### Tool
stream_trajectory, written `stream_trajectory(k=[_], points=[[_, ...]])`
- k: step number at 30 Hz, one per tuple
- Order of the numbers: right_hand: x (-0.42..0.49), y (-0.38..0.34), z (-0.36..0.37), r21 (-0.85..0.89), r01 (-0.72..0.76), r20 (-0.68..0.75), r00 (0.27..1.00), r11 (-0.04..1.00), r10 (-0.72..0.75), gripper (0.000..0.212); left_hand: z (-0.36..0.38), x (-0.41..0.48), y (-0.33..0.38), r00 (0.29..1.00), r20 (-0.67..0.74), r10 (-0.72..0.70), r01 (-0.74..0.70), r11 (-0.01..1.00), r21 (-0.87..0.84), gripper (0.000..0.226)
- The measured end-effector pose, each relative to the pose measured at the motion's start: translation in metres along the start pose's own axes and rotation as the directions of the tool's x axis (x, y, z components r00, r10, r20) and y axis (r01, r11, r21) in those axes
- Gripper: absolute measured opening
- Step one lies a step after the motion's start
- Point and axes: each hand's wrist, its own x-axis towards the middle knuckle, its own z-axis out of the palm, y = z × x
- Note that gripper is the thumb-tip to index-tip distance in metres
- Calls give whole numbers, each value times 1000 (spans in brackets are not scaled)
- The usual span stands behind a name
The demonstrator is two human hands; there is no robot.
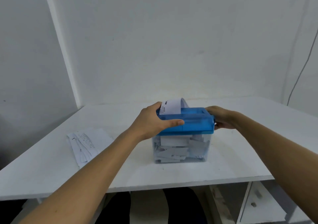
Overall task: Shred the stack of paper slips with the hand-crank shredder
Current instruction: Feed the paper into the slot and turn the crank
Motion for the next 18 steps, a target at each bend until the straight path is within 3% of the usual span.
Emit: stream_trajectory(k=[2,6,8,18], points=[[-3,10,11,-16,4,-40,999,1000,-5,20,-1,0,-1,1000,22,-14,13,999,41,83],[-3,45,44,81,116,-378,923,990,-77,26,-2,0,1,999,18,-28,27,999,21,57],[-13,51,53,81,108,-439,896,991,-62,27,-4,2,2,1000,14,-24,24,1000,18,50],[-97,42,40,-48,185,-310,931,982,-191,48,-2,8,4,998,24,-54,50,989,138,56]])
